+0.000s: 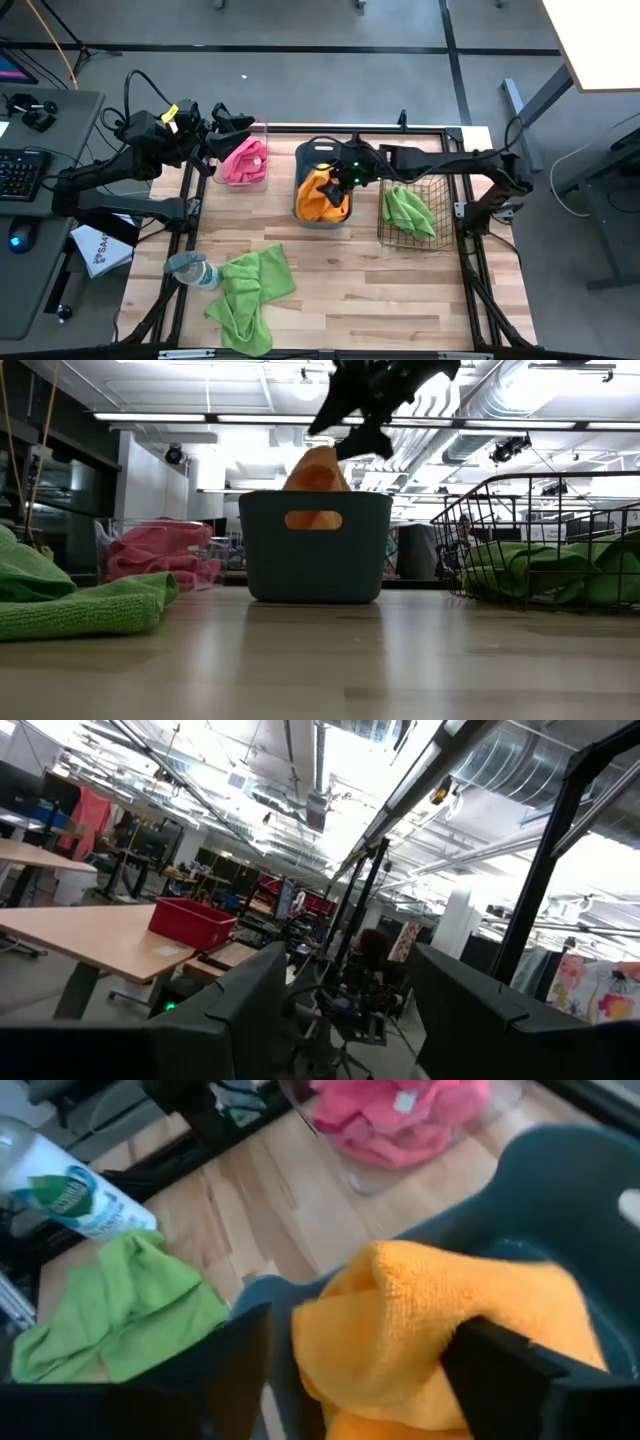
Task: Sort microfiber towel by color & place in baskets
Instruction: Put the yellow towel into the blue bin, then put the top green towel into the gold wire basket
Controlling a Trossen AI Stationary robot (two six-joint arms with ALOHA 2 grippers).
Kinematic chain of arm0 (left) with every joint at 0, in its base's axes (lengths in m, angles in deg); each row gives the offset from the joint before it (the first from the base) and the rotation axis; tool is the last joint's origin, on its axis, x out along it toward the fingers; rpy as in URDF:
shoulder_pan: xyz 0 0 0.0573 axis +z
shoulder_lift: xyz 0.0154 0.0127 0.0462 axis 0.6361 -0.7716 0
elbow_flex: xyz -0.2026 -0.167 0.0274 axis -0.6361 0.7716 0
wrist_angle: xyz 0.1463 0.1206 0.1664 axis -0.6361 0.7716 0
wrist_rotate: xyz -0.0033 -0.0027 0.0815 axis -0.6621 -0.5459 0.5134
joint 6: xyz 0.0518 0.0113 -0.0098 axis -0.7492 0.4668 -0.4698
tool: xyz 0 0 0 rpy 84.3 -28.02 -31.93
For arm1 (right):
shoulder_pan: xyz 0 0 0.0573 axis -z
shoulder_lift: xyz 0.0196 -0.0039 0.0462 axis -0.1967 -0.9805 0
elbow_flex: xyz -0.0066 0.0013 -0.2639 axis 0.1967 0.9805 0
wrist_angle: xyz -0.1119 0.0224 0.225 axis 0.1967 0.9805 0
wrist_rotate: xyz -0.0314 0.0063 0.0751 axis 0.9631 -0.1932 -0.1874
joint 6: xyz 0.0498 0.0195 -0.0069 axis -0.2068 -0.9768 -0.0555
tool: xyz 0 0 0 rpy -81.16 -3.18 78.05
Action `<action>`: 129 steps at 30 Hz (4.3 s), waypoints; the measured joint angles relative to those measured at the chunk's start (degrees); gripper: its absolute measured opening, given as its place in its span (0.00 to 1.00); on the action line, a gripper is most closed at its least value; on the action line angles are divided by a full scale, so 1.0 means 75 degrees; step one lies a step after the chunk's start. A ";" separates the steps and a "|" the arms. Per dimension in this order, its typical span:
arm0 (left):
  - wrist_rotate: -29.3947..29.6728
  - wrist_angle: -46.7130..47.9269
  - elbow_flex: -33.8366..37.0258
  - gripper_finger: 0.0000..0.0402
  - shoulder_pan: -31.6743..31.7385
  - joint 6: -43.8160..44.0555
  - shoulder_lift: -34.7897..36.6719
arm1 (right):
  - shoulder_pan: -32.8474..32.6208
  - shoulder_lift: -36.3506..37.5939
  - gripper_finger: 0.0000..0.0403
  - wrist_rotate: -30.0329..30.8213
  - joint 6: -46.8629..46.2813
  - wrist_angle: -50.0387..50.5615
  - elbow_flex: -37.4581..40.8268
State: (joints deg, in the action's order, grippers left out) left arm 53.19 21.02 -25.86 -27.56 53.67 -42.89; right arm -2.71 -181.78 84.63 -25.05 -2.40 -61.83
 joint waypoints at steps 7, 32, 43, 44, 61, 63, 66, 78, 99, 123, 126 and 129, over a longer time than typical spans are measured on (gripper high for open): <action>-0.0002 0.0038 0.0000 0.50 0.0002 -0.0002 0.0000 | 0.0019 0.0789 0.80 -0.1014 0.0145 0.0056 0.0000; -0.0347 0.9749 -0.2488 0.50 -0.2788 -0.0127 -0.3983 | -0.0174 0.1683 0.81 -0.1886 0.0196 0.1982 0.0000; -0.0572 1.1817 -0.2818 0.50 -0.4114 0.0592 -0.6365 | 0.0168 0.2721 0.81 -0.1327 0.0641 0.2319 0.0000; -0.0791 1.1763 -0.2815 0.50 -0.4213 0.0618 -0.6607 | 0.0168 0.2754 0.81 -0.1324 0.0696 0.2366 0.0000; -0.1792 1.1329 -0.2612 0.50 -0.5089 0.1227 -0.8936 | 0.0145 0.2727 0.81 -0.1336 0.1087 0.3130 0.0000; -0.1585 1.1048 -0.2452 0.49 -0.5155 0.0990 -0.8946 | 0.0145 0.2727 0.81 -0.1336 0.1087 0.3163 0.0000; -0.1050 1.0946 -0.2425 0.42 -0.5237 0.0694 -0.8884 | 0.0145 0.2727 0.81 -0.1339 0.1087 0.3232 0.0000; 0.0176 1.0933 -0.2632 0.01 -0.4457 -0.0031 -0.6749 | 0.0145 0.2727 0.81 -0.1336 0.0926 0.3332 0.0000; 0.1469 0.8211 -0.8466 0.00 -0.2182 -0.4395 -0.5983 | 0.0145 0.4218 0.81 -0.1602 -0.0115 -0.2109 0.0003; -0.0475 0.1688 -0.8454 0.00 -0.0679 -0.3875 -1.0492 | 0.0145 0.5644 0.81 0.0483 0.0288 -0.0364 0.0000; -0.0490 0.1805 -0.8454 0.00 -0.0713 -0.3187 -1.0696 | 0.0145 0.5533 0.81 0.0483 0.0282 -0.0213 0.0000; -0.0709 0.2213 -0.8454 0.03 -0.0792 -0.2610 -1.0786 | 0.0145 0.5471 0.81 0.0483 0.0283 -0.0188 0.0000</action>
State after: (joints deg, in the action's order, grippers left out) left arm 47.86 37.62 -89.27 -33.50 34.10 -123.79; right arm -1.63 -140.74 88.26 -22.92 -3.81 -61.83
